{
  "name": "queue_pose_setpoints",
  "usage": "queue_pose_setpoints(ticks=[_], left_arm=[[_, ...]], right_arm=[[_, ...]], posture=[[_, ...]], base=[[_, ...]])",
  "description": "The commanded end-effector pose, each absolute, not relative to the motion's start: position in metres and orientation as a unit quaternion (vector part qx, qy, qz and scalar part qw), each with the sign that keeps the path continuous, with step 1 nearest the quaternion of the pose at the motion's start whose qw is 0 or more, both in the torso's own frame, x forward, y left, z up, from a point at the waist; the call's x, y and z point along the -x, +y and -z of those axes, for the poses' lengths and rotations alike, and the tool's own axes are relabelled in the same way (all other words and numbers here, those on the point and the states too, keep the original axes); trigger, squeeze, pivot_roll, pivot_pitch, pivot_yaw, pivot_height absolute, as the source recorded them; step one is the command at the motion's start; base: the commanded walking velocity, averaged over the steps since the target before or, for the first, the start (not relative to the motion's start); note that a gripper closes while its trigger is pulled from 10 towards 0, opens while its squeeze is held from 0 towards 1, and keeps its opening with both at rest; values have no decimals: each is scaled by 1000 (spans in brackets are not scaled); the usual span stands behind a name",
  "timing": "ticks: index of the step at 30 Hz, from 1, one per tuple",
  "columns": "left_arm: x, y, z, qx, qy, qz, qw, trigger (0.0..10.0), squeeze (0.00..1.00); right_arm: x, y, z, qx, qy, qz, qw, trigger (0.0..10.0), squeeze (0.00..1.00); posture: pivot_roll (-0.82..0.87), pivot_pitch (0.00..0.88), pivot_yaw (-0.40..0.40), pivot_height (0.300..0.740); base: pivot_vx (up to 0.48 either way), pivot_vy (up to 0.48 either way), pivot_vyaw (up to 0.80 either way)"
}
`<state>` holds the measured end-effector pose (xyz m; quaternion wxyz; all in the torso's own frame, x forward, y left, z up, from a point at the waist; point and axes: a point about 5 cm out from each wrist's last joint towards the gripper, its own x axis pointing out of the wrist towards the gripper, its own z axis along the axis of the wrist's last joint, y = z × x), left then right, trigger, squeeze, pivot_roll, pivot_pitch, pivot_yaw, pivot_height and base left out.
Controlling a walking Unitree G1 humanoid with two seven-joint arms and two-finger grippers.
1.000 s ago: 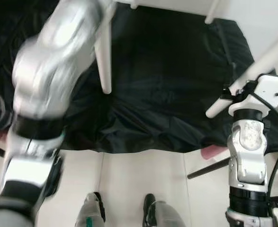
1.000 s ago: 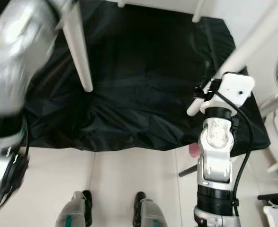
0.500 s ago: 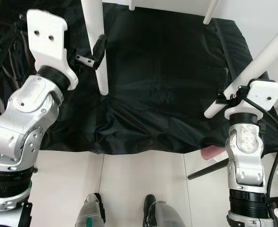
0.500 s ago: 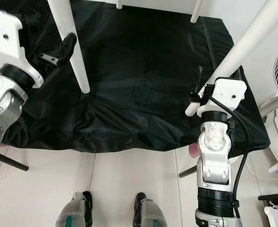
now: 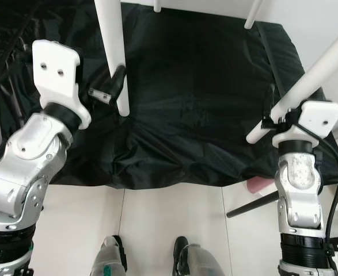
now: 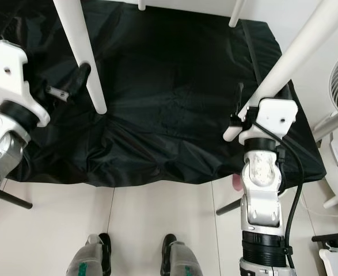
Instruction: Building children table
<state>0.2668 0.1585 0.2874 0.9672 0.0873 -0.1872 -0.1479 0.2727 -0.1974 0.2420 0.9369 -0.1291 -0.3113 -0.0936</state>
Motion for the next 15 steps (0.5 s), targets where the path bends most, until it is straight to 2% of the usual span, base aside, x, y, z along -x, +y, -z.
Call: queue_pose_setpoints(ticks=[1, 15], left_arm=[[-261, 154, -280, -83, -185, 179, 963, 10000, 0], [-254, 148, -237, -66, -124, 212, 967, 10000, 0]], right_arm=[[-261, -191, -244, 106, -339, 70, 932, 10000, 0], [-238, -183, -224, 121, -320, 48, 938, 10000, 0]], posture=[[131, 250, -44, 740], [119, 248, -8, 740]], base=[[0, 0, 0], [0, 0, 0]])
